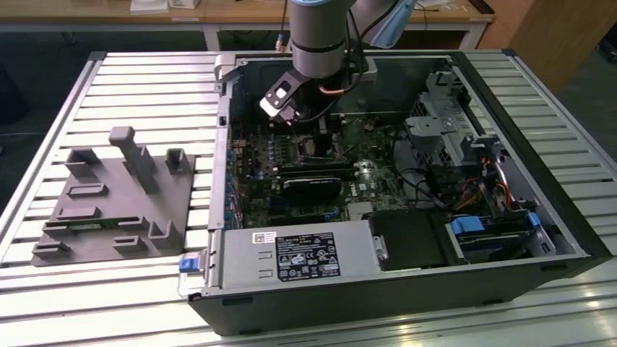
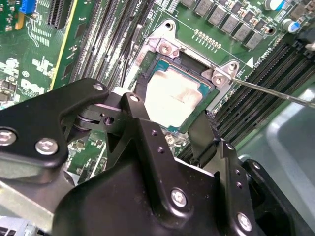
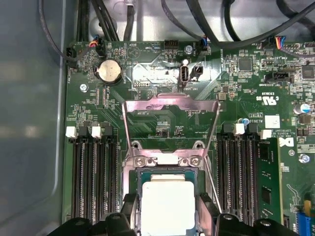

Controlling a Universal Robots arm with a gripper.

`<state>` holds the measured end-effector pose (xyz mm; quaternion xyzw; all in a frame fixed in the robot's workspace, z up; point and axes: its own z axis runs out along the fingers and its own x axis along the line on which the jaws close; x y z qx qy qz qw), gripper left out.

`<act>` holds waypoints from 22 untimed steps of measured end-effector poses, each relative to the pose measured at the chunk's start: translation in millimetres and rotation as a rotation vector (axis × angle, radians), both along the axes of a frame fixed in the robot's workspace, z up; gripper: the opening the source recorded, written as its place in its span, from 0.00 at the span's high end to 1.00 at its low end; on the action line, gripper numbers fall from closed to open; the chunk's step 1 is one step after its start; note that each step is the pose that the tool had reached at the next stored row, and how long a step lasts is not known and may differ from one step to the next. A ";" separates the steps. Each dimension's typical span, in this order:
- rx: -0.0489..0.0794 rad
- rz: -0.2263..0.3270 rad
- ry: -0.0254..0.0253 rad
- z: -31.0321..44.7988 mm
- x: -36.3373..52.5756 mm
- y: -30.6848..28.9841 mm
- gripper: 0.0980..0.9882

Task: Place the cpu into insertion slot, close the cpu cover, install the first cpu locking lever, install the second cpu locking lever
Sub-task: 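Place the cpu into insertion slot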

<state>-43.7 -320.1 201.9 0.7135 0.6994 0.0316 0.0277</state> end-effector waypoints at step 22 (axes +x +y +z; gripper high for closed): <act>0.000 0.000 -0.0001 1.0 0.0 0.0 0.97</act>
